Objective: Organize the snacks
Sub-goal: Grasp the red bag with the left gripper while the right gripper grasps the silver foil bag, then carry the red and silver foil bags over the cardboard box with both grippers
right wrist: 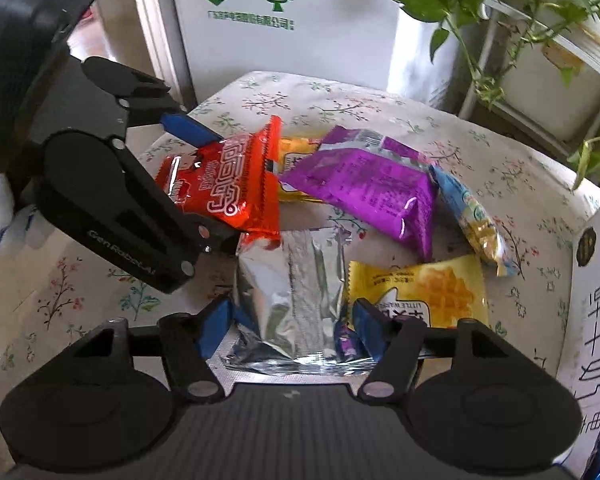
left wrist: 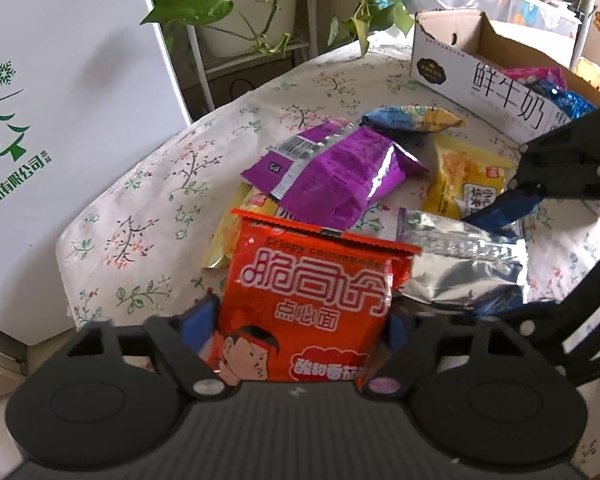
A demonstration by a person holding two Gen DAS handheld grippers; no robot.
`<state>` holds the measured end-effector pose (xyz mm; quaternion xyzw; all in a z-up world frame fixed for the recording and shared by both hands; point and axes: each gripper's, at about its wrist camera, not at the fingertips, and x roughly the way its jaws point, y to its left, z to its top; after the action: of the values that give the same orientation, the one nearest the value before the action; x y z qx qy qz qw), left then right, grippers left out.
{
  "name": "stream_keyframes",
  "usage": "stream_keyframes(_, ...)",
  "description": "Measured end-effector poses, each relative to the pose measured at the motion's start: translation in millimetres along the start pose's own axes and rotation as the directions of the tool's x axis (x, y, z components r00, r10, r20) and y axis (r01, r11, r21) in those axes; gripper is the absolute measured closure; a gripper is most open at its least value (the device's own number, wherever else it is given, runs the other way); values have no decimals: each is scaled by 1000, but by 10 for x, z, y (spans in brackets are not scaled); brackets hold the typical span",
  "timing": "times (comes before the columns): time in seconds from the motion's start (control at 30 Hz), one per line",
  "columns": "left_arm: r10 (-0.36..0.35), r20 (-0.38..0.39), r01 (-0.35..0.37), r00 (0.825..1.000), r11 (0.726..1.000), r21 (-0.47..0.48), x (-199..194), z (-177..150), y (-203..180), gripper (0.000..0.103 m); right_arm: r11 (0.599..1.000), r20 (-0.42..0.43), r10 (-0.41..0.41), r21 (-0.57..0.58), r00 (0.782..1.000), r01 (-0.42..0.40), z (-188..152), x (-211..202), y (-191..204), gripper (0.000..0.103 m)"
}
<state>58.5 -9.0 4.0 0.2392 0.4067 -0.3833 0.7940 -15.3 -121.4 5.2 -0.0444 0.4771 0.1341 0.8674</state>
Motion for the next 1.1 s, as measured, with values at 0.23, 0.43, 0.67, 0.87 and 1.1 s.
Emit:
stream_keyframes(0.23, 17, -1, -17, 1000, 1000, -20, -83, 51, -64, 31, 1000, -13, 11, 27, 1000, -11, 18, -53, -5, 41)
stream_keyframes(0.43, 36, 19, -34, 999, 996, -83, -254, 101, -21, 31, 999, 11, 13, 41, 1000, -13, 46, -159, -38, 41)
stream_keyframes(0.67, 78, 21, -73, 997, 982, -176, -349, 111, 43, 31, 997, 59, 4, 71, 998, -8, 94, -319, -66, 41)
stream_keyframes(0.87, 107, 34, -96, 994, 964, -247, -435, 151, 58, 31, 997, 87, 6, 72, 996, -12, 117, -407, -45, 41)
stream_keyframes(1.1, 132, 56, -109, 990, 947, -301, -527, 176, 51, 31, 997, 124, -2, 74, 992, -8, 155, -533, -28, 41)
